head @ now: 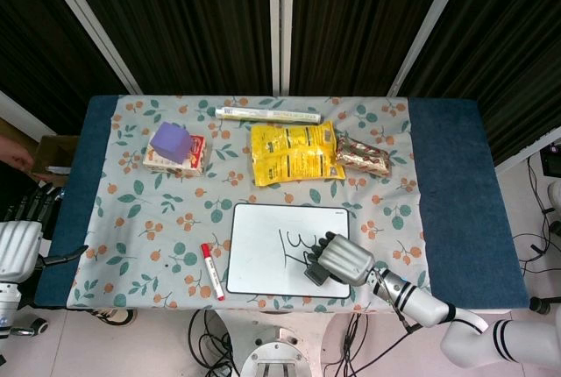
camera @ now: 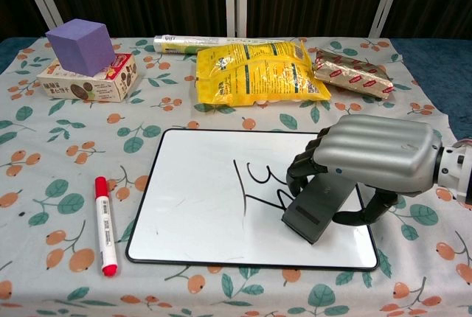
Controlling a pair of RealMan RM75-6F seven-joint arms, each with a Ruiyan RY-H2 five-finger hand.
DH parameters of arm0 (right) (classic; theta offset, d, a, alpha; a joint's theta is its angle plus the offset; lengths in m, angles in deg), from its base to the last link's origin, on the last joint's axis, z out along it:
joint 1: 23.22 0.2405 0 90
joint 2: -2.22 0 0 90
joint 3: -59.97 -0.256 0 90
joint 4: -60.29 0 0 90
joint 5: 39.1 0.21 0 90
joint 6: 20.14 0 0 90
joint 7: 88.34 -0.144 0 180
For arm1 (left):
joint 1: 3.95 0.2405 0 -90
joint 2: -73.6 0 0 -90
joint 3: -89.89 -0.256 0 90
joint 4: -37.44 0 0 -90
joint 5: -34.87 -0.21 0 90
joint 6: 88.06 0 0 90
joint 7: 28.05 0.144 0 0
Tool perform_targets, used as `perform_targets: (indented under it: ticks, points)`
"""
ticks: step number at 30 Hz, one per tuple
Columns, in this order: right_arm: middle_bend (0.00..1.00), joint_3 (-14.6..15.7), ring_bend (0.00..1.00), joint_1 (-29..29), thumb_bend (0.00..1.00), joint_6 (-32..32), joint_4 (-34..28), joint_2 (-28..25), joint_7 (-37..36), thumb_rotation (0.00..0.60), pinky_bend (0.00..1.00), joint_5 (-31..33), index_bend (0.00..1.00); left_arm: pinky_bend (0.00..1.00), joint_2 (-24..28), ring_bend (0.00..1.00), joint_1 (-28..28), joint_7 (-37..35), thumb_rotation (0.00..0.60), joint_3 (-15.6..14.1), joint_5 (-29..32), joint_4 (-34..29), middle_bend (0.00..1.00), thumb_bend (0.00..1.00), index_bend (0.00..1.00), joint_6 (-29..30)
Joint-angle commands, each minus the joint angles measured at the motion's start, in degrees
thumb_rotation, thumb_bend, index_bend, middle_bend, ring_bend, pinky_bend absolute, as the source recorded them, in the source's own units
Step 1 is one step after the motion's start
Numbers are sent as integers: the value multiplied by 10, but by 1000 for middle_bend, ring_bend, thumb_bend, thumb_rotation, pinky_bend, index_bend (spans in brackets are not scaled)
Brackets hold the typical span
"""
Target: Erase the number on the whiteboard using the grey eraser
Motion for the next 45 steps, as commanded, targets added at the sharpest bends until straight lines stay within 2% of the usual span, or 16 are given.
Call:
perform_targets:
  ticks: [1,10,19,38,42,45]
  points:
    - [746,-3,649,2,383,6,2,7,8,600,761,6,916,135,0,17,1,-1,321,0,0,1,28,0,0,1]
    - [747,-23,650,12,383,13,8,31,31,600,761,20,919,135,-3,17,1,-4,321,-1,2,5,28,0,0,-3]
    - [750,-51,650,34,386,43,33,78,64,600,762,58,920,135,-2,17,3,-8,321,1,5,9,28,0,0,-3]
    - [758,-125,661,90,388,58,151,193,74,600,769,128,933,135,1,17,8,-32,322,3,13,29,28,0,0,-6]
    - [758,-129,661,95,388,51,162,200,73,600,769,132,934,135,2,17,9,-36,321,3,17,32,28,0,0,-9]
    - [758,-117,661,92,388,39,154,188,82,600,769,120,934,135,3,17,10,-38,320,3,17,34,28,0,0,-6]
